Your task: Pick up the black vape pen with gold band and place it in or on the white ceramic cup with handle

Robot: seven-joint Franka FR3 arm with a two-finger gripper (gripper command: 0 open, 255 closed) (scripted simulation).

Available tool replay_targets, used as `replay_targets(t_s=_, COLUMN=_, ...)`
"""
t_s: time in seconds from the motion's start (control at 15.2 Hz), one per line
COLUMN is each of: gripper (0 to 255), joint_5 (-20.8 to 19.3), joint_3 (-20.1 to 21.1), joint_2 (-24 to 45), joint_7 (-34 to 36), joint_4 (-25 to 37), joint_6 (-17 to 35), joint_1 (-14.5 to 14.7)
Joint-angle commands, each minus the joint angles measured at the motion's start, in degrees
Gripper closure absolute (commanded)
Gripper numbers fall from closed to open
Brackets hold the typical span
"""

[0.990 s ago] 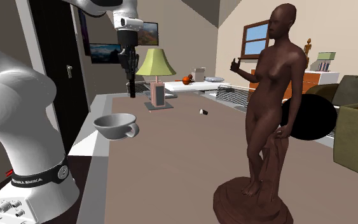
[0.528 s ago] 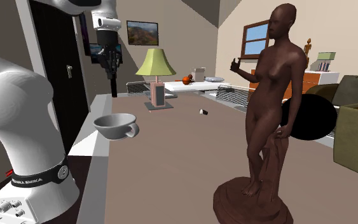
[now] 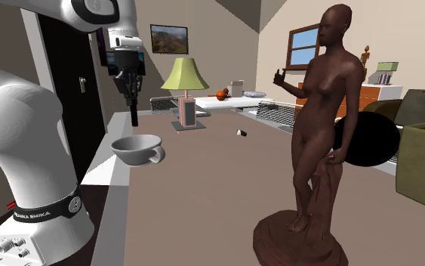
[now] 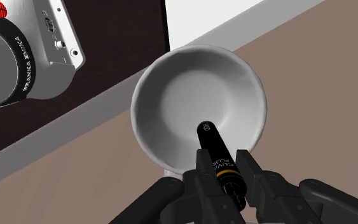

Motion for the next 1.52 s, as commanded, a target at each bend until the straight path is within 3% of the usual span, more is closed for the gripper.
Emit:
replay_targets(t_s=0.0, gripper=255, joint_5=0.6, joint_3=0.7, joint_2=0.2, joint_7=-0.2, joint_4=-1.4, joint_6=1.5, joint_1=0.1)
replay_targets(t_s=0.59, gripper=255, joint_5=4.0, joint_3=4.3, joint_2=1.6, joint_7=-0.7, joint_4=-7.5, joint_6=9.1, joint_1=1.2)
replay_targets(t_s=1.12, gripper=255, joint_5=4.0, joint_3=4.3, joint_2=1.6, joint_7=-0.7, joint_4=-7.5, joint_6=9.1, joint_1=1.1)
replay_targets(t_s=1.19, gripper=0, joint_5=4.0, joint_3=4.3, joint_2=1.6, joint_7=-0.7, joint_4=-7.5, joint_6=9.1, joint_1=1.2)
replay_targets(t_s=1.45, gripper=0, joint_5=4.0, joint_3=4.3, joint_2=1.6, joint_7=-0.7, joint_4=-7.5, joint_6=9.1, joint_1=1.2)
